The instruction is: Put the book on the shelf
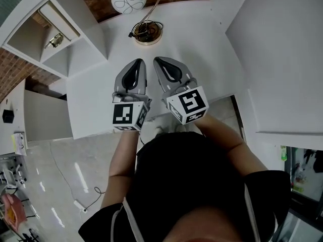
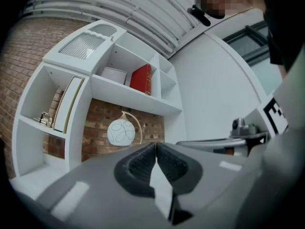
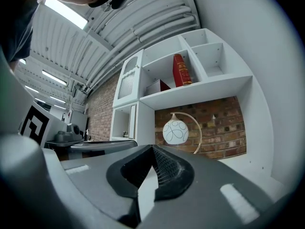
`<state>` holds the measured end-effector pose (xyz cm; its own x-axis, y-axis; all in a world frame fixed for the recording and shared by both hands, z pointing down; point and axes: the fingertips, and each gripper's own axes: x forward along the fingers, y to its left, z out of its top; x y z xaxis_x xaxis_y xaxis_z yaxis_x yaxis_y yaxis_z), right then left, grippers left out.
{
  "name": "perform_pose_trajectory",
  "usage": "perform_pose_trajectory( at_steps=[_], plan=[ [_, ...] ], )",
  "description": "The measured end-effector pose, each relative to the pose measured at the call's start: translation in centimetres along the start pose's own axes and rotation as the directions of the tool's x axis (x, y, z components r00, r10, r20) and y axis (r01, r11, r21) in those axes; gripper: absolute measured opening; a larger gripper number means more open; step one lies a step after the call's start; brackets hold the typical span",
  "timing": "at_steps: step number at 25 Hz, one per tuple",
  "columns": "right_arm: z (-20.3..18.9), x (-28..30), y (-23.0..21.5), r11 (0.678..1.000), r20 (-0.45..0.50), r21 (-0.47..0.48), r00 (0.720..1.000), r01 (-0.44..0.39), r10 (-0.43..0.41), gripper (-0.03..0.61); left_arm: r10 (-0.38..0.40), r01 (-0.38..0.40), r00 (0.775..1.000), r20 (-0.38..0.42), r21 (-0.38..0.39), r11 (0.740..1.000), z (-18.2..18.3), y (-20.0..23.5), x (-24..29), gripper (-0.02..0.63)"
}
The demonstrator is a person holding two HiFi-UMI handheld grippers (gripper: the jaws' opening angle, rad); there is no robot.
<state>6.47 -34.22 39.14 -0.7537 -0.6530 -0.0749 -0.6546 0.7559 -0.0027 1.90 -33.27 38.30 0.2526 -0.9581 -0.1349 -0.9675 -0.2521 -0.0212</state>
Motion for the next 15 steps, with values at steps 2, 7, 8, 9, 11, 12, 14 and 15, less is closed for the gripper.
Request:
perform_pose_trajectory(
  at_steps=[2, 7, 8, 9, 11, 12, 14, 15],
  plan=[
    [-0.6, 0.1, -0.1, 1.000, -0.018, 0.010, 1.000, 0.004, -0.004, -0.003, 0.000, 0.000, 1.000, -0.008, -0.002, 1.000, -0.4, 0.1, 0.0, 0.009],
    [-1.7, 0.3, 0.0, 1.000, -0.045, 0.019, 0.999, -0.001, 0.002, -0.003, -0.002, 0.001, 0.999, -0.034, -0.013, 1.000, -1.3, 0.2, 0.1, 0.009],
    [-1.7, 0.3, 0.0, 1.000, -0.046, 0.020, 0.999, -0.004, 0.005, -0.003, -0.002, 0.001, 0.999, -0.036, -0.017, 1.000, -1.4, 0.2, 0.2, 0.011],
    [-1.8, 0.4, -0.1, 1.000, -0.046, 0.021, 0.999, -0.006, 0.007, -0.003, -0.003, 0.002, 0.999, -0.038, -0.017, 1.000, -1.4, 0.2, 0.3, 0.011],
    [-1.7, 0.5, -0.1, 1.000, -0.045, 0.022, 0.999, -0.010, 0.011, -0.003, -0.005, 0.005, 0.999, -0.045, -0.015, 1.000, -1.5, 0.2, 0.4, 0.009],
    [-1.7, 0.6, -0.2, 1.000, -0.044, 0.023, 0.999, -0.012, 0.013, -0.003, -0.006, 0.006, 0.999, -0.047, -0.013, 1.000, -1.6, 0.2, 0.5, 0.011],
    [-1.6, 0.6, -0.2, 1.000, -0.042, 0.026, 0.999, -0.015, 0.016, -0.003, -0.008, 0.007, 0.999, -0.040, -0.014, 1.000, -1.5, 0.2, 0.7, 0.011],
    [-1.6, 0.6, -0.2, 1.000, -0.041, 0.027, 0.999, -0.016, 0.017, -0.003, -0.009, 0.009, 0.999, -0.038, -0.016, 1.000, -1.4, 0.2, 0.8, 0.011]
  ],
)
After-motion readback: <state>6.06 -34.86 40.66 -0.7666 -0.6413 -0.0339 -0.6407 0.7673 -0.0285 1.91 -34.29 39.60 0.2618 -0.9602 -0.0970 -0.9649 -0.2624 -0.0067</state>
